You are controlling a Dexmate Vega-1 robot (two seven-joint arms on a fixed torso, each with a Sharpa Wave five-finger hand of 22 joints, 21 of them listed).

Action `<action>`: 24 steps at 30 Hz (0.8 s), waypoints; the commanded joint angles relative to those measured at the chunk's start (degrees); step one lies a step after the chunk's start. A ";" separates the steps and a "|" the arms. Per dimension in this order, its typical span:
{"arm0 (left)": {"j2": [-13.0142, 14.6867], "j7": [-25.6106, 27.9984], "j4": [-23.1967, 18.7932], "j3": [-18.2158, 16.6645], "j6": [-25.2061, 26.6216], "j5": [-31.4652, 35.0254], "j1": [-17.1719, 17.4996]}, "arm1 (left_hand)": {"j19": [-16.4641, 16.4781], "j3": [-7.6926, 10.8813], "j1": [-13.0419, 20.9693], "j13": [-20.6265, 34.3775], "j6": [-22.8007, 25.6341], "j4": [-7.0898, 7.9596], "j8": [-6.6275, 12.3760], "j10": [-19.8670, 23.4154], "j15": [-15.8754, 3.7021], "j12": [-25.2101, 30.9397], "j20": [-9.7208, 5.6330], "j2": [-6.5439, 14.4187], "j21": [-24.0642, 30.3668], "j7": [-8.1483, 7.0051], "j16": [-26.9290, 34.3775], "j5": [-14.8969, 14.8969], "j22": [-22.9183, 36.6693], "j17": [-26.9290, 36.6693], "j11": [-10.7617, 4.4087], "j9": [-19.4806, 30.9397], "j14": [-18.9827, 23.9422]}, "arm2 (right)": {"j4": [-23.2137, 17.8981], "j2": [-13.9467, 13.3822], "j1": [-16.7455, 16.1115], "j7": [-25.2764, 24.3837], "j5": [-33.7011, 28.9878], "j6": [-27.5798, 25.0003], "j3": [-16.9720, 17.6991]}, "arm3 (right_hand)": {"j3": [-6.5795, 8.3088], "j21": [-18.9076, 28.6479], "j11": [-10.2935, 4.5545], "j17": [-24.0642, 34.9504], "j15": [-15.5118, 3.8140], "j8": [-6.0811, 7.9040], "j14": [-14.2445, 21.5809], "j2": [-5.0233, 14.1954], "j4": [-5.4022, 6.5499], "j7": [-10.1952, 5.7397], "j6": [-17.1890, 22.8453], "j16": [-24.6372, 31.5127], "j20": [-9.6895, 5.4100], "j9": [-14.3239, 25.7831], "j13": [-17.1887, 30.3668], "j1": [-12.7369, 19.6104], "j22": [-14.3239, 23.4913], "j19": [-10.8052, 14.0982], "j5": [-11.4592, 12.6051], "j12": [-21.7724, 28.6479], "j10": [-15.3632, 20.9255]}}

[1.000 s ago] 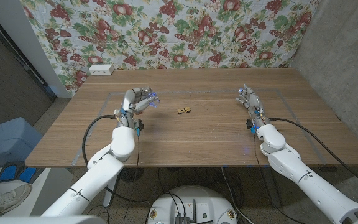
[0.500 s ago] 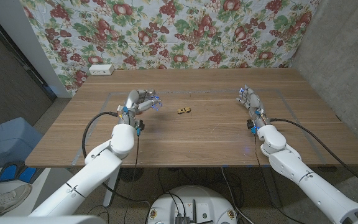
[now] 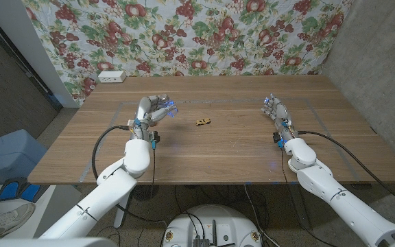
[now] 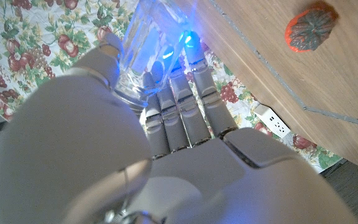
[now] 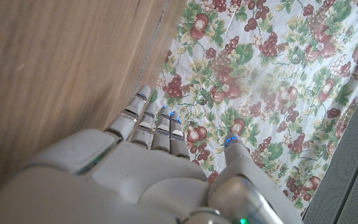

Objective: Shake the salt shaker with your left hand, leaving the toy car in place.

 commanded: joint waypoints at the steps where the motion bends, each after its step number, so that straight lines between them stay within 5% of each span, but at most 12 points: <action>1: -5.38 10.33 7.22 -0.07 -17.94 4.78 0.21 | 4.81 1.48 10.98 0.09 3.48 -0.17 0.19 0.60 -9.92 0.15 -9.72 11.32 10.62 -2.70 0.19 0.27 0.42 0.13 -3.42 0.14 5.97 | 0.09 -0.08 0.06 0.03 0.01 0.16 0.13 | 0.44 -0.13 -0.19 -0.01 0.18 -0.03 0.35 1.13 0.09 -0.19 0.22 -0.18 0.02 0.18 0.11 -0.14 0.18 0.11 0.10 -0.07 0.07; 7: -8.16 13.63 9.95 -0.70 -22.36 7.35 -0.03 | 4.62 1.53 10.94 0.10 3.27 -0.16 0.11 0.41 -9.92 0.09 -9.69 11.29 10.76 -2.84 0.13 0.28 0.38 0.12 -3.61 0.15 5.82 | 0.40 0.07 0.15 0.29 0.22 0.32 0.10 | 0.45 -0.22 -0.12 -0.02 0.15 -0.02 0.31 1.13 0.09 -0.21 0.25 -0.20 0.03 0.18 0.11 -0.15 0.19 0.15 0.10 -0.07 0.07; 24: -9.32 11.63 9.76 -1.96 -22.10 8.53 0.15 | 4.21 1.63 10.84 0.11 3.29 -0.12 0.15 0.36 -9.93 0.12 -9.67 11.32 11.12 -2.76 0.14 0.28 0.31 0.15 -3.41 0.16 5.69 | 1.03 0.46 0.28 0.27 0.18 0.91 0.04 | 0.46 -0.51 -0.11 -0.04 0.14 -0.02 0.34 1.14 0.11 -0.17 0.24 -0.19 0.02 0.18 0.11 -0.16 0.20 0.22 0.10 -0.07 0.06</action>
